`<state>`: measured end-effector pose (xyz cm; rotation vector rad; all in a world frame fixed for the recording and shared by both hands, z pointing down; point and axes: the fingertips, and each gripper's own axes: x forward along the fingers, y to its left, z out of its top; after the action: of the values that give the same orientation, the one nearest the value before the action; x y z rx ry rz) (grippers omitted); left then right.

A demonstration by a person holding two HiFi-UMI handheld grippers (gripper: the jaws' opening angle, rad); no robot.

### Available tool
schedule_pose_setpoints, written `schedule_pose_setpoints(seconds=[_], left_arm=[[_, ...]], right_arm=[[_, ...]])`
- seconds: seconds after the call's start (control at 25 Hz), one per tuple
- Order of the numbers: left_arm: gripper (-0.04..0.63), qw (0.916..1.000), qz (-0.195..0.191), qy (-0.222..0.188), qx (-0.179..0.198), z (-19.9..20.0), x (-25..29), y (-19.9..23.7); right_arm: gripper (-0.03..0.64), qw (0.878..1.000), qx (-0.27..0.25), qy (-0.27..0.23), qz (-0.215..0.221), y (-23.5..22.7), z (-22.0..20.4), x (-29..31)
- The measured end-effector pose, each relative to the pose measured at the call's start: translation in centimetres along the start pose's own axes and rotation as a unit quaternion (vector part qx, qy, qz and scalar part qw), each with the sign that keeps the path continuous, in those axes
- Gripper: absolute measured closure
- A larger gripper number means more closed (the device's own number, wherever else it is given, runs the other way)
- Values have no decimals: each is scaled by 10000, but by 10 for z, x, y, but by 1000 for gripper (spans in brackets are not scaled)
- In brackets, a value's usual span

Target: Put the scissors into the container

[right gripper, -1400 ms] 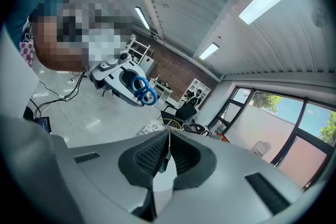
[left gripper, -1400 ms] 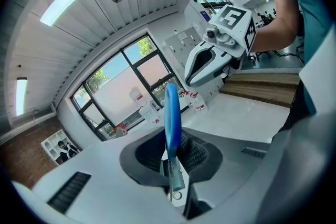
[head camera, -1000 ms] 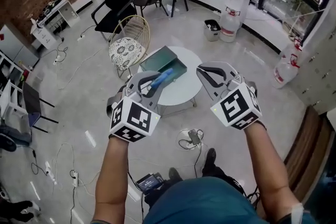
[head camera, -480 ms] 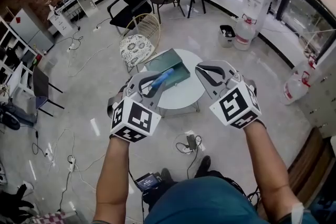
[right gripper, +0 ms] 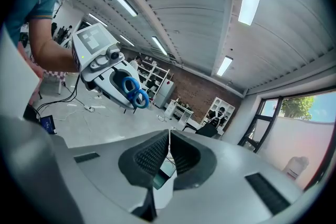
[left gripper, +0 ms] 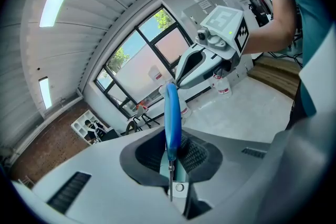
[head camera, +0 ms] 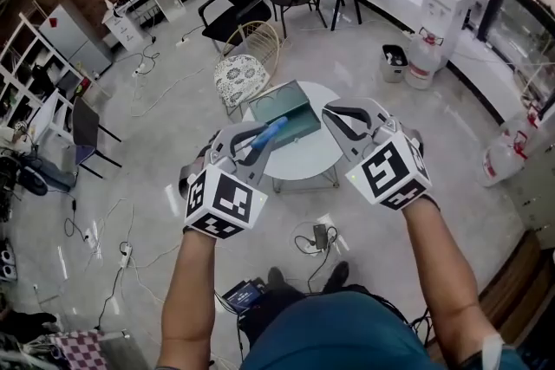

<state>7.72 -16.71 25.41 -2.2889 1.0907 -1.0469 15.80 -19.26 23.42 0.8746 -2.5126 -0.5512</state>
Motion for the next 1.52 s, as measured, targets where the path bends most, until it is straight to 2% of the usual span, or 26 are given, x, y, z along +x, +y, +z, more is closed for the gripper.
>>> schedule_pose_setpoints(seconds=[0.36, 0.72, 1.08, 1.52], left_arm=[[535, 10000, -43, 16, -13, 3, 19, 3], [535, 9992, -287, -288, 59, -4, 44, 34], [535, 9959, -653, -602, 185, -43, 60, 91], [535, 9889, -1033, -1032, 288, -110, 74, 163]], right_arm=[[578, 10000, 45, 49, 63, -6, -11, 3], [578, 9993, 92, 309, -168, -20, -11, 33], [578, 9964, 200, 637, -518, -27, 10, 96], [578, 9886, 321, 1055, -1029, -25, 36, 181]])
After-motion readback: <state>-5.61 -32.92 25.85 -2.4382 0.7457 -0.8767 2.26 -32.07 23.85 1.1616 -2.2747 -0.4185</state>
